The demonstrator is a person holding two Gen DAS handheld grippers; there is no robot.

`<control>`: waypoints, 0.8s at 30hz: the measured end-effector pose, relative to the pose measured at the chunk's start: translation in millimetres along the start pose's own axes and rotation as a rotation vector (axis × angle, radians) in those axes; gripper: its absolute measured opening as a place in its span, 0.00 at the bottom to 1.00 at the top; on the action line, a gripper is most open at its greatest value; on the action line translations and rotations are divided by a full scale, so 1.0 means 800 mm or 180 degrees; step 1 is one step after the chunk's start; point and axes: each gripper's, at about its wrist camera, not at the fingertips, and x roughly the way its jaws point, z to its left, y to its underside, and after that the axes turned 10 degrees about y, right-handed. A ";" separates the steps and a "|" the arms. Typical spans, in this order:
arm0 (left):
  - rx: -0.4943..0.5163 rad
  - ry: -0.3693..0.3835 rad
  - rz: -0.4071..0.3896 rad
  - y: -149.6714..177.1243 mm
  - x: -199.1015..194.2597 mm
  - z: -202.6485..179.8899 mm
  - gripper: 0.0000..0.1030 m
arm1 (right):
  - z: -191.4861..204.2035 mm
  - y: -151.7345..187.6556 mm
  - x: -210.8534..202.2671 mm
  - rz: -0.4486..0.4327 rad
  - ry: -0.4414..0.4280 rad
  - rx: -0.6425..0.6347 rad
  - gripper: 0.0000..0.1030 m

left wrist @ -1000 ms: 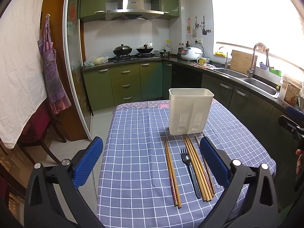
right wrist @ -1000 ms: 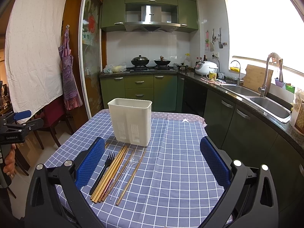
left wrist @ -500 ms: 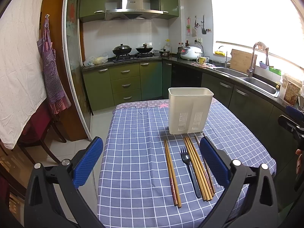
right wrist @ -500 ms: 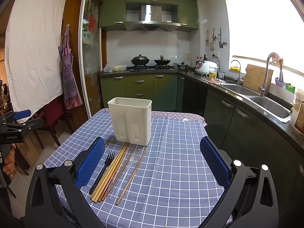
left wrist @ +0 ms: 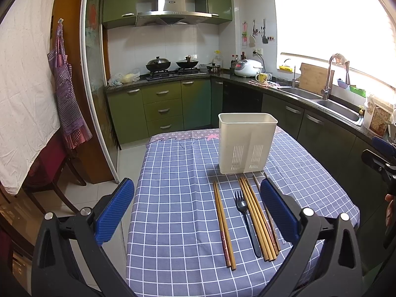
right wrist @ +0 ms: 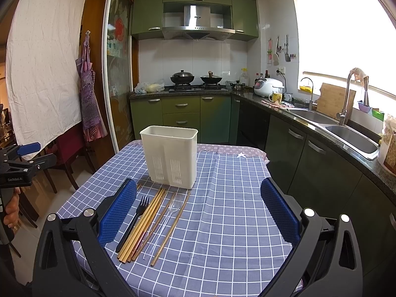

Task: Organize utensils

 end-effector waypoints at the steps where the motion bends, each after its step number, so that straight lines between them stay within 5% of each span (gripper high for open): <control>1: 0.0001 0.0000 -0.0001 0.000 0.000 0.000 0.94 | 0.000 0.000 0.000 0.0002 0.0002 -0.0001 0.96; 24: 0.0009 0.0000 0.0023 0.004 0.005 0.000 0.94 | -0.001 0.001 0.005 0.0030 0.0013 -0.0005 0.96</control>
